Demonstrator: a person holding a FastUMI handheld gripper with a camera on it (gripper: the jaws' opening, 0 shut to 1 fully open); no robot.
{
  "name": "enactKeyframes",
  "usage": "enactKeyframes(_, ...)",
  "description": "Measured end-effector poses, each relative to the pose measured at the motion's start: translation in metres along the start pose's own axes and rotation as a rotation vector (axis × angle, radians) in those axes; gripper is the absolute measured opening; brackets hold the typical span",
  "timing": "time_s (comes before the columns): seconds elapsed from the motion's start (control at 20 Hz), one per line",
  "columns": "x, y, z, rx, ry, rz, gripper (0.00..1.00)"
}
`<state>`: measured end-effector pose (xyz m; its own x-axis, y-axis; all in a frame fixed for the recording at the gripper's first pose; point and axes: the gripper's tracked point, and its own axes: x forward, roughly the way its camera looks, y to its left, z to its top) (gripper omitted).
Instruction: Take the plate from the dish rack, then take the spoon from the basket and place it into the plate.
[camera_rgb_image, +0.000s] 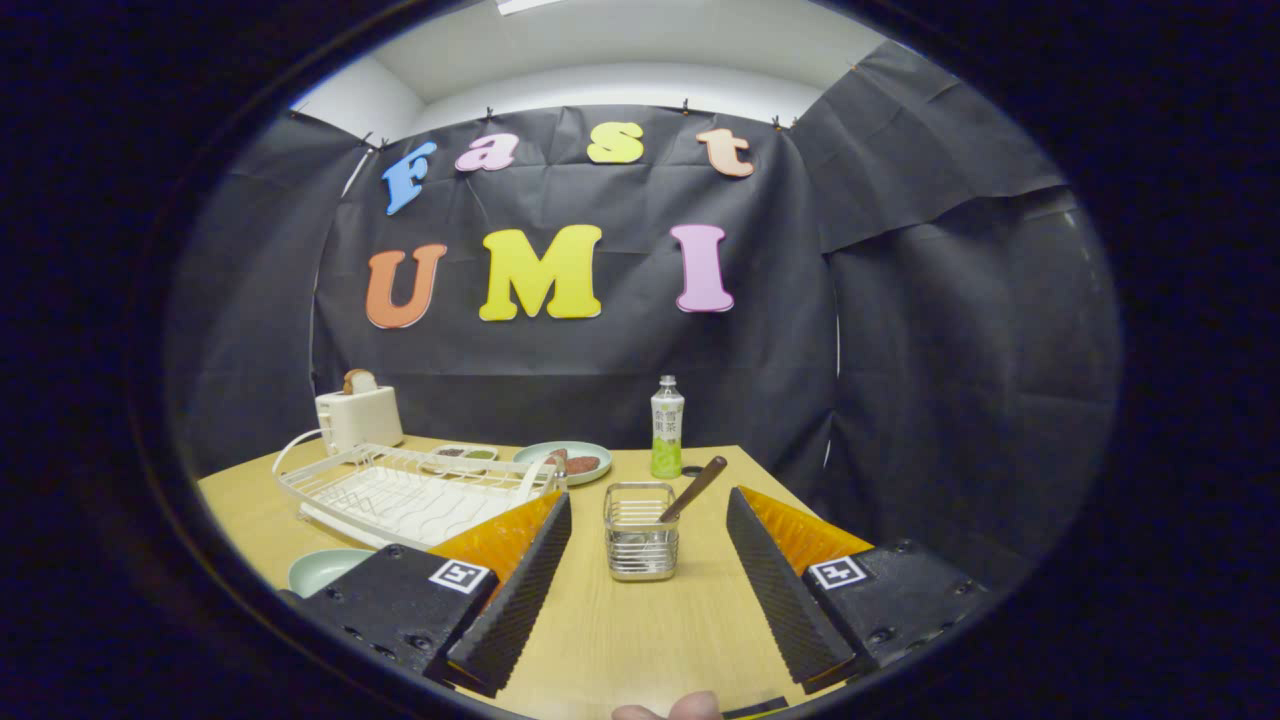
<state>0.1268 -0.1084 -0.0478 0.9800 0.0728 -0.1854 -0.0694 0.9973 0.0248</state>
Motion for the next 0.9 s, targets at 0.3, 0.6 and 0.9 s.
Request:
enactKeyframes(0.3, 0.072, -0.026, -0.018, 0.047, 0.064, 0.038, 1.00)
enactKeyframes(0.6, 0.132, -0.034, -0.028, 0.118, 0.127, 0.087, 0.98)
enactKeyframes(0.9, 0.153, -0.022, -0.026, 0.075, 0.151, 0.124, 0.69)
